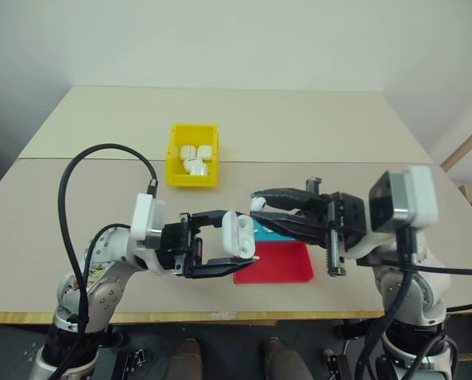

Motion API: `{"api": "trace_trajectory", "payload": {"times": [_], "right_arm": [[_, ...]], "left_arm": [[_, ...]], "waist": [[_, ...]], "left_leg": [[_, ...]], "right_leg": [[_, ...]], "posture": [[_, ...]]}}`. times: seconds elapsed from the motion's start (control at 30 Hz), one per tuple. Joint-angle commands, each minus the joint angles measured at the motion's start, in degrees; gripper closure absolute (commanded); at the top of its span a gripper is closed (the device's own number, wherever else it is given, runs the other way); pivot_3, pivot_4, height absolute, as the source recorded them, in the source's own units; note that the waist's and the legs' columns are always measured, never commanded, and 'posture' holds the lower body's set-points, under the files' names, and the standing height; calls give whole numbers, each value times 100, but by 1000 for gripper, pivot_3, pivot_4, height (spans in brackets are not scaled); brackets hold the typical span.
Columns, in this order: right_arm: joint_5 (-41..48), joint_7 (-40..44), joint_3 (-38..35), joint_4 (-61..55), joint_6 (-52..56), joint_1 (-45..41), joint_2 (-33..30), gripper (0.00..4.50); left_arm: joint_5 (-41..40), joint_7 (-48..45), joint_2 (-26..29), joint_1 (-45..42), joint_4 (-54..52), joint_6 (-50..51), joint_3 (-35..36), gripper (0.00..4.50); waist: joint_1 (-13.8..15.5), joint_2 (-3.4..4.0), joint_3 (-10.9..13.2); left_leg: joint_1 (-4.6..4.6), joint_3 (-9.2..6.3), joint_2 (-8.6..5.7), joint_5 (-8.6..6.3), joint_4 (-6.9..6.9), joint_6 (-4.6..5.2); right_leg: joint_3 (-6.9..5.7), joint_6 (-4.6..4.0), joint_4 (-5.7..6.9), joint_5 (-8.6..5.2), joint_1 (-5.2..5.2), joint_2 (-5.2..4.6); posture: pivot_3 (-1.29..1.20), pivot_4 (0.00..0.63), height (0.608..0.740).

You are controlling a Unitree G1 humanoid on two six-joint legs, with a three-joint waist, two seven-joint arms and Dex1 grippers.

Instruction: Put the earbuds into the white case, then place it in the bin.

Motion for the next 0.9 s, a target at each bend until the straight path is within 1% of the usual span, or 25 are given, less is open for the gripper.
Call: {"api": "trace_trajectory", "payload": {"times": [0.03,0.9], "right_arm": [[-181,121,165,82,-411,-101,-44,3761],[-786,214,645,420,-1269,-39,-222,3761]], "left_arm": [[-118,-16,37,-38,-105,-19,69,1669],[-91,-129,-10,-27,-7,-65,14,1669]], "waist": [[1,0,0],[5,0,0]], "left_leg": [[0,0,0,0,0,0],[0,0,0,0,0,0]], "right_leg": [[0,0,0,0,0,0],[0,0,0,0,0,0]], "posture": [[0,150,740],[0,150,740]]}}
